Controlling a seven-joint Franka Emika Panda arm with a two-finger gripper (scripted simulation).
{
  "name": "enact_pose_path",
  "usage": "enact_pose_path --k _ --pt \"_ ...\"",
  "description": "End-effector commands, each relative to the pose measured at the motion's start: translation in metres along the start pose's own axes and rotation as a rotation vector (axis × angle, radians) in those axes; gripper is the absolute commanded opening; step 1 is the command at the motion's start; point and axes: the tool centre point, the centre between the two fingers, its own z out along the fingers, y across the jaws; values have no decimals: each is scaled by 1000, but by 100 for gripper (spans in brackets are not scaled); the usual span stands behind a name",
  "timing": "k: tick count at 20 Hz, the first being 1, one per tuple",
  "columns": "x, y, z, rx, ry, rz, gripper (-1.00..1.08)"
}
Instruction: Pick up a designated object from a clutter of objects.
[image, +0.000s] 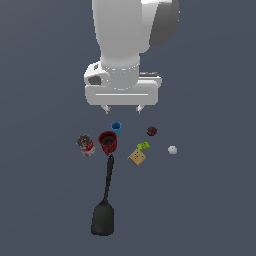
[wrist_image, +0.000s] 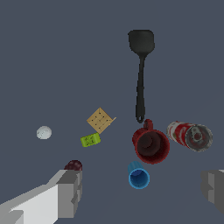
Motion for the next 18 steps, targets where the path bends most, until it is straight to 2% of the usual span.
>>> enact_pose_path --k 1,9,18 --pt "0 0 0 0 0 0 100" --pt "1 27 -11 9 7 40 100" --pt "-1 29 -4 9 7 59 100"
